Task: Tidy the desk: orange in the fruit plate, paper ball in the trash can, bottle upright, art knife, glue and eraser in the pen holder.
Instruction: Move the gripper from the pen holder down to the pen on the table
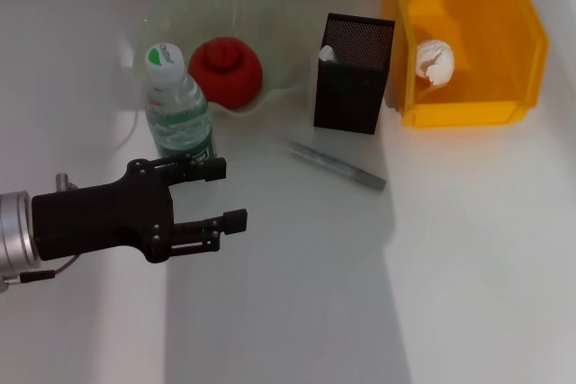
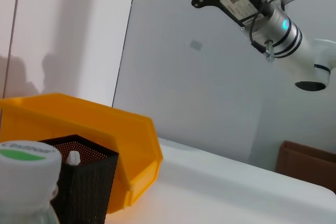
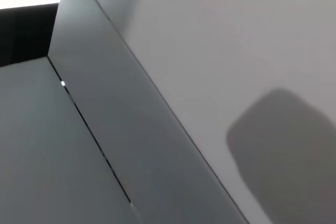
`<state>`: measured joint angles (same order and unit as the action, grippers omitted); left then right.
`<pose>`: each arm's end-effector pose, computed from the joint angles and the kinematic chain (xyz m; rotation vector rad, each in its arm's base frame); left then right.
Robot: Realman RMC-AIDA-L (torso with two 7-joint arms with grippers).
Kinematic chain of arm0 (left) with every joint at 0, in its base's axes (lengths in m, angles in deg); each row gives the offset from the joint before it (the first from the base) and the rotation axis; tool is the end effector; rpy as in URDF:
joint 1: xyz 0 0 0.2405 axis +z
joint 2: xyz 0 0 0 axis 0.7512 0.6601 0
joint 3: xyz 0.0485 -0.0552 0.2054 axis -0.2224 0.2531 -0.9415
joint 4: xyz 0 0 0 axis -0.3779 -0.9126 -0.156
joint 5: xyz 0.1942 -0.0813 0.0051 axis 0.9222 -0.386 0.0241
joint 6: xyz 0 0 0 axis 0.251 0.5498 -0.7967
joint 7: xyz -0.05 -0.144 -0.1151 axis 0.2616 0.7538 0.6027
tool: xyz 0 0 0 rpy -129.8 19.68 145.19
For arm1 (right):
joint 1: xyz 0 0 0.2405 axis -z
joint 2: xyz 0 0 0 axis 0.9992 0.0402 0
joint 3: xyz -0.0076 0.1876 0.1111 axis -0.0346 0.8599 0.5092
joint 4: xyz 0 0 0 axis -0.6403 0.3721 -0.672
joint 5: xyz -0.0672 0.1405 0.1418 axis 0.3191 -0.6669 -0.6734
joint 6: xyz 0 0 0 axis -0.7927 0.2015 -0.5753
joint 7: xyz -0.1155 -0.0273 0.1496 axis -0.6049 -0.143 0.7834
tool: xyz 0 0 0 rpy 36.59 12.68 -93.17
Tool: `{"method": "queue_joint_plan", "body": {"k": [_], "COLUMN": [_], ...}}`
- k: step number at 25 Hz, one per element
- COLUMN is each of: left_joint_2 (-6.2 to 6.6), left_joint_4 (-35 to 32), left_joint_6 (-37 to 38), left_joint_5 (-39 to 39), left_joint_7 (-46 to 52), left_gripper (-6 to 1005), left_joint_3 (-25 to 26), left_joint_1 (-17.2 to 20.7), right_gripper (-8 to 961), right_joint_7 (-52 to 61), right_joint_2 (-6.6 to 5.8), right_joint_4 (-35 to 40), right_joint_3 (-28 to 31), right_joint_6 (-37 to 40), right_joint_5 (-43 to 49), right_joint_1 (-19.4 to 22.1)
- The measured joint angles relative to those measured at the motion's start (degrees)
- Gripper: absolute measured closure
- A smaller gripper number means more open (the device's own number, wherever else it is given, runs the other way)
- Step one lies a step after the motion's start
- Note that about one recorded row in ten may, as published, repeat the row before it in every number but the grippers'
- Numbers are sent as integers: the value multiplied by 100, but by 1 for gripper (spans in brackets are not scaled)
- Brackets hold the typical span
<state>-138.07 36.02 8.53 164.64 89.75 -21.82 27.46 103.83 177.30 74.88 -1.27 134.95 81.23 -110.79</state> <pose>-0.2207 0.2750 -0.0296 -2.7784 -0.4897 -0.8896 0.1299 0.3690 0.1014 -2.1987 0.8238 1.5523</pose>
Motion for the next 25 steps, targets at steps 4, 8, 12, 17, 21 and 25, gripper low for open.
{"method": "queue_joint_plan", "body": {"k": [4,8,12,17,21,25], "left_joint_2": [11,21,39,33,32,33], "left_joint_4": [0,-13,-9,-3,0,0], "left_joint_6": [42,109,151,190,239,248], "left_joint_5": [1,17,7,30,55,65], "left_joint_7": [9,24,-6,-23,-28,-30], "left_gripper": [244,245,245,245,245,245], "left_joint_3": [-13,-4,0,-7,-46,-50], "left_joint_1": [-23,-26,10,15,15,29], "right_gripper": [936,843,692,595,517,424], "right_joint_7": [308,917,2229,3036,3086,2972], "right_joint_2": [-8,-52,-330,-568,-505,-272], "right_joint_4": [739,1589,2849,2991,2247,1282], "right_joint_3": [15,43,47,-28,-430,-935], "right_joint_6": [129,318,1270,2416,2845,2147], "right_joint_5": [768,1680,3764,5443,7174,8151], "right_joint_1": [25,-26,-724,-1818,-2858,-3276]}}
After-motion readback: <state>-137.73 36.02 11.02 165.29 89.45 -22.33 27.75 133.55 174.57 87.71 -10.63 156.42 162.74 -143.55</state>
